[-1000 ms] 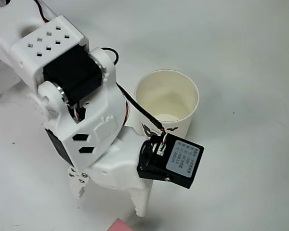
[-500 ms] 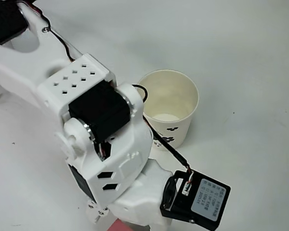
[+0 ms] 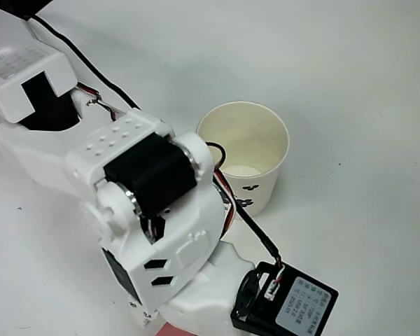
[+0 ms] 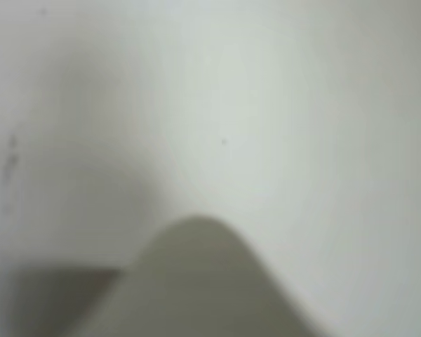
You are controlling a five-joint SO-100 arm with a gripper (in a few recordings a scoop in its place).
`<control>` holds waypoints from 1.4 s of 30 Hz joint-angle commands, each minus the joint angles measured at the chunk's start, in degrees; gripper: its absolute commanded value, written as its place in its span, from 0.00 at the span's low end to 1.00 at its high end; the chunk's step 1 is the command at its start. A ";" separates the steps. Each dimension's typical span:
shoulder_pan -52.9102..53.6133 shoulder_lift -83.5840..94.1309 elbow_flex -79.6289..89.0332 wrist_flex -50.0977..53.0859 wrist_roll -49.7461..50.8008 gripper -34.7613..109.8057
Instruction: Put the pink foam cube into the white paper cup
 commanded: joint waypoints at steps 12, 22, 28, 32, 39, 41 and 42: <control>1.05 -1.23 -2.99 1.14 1.49 0.57; 1.32 -5.19 -2.64 1.14 1.76 0.57; 1.58 -6.50 -2.64 1.14 1.58 0.50; 1.67 -6.77 -2.64 1.14 1.49 0.44; 0.97 -7.38 -2.64 1.23 1.67 0.36; 0.70 -7.21 -2.64 1.32 1.76 0.35; 0.53 -6.94 -2.64 1.32 1.85 0.35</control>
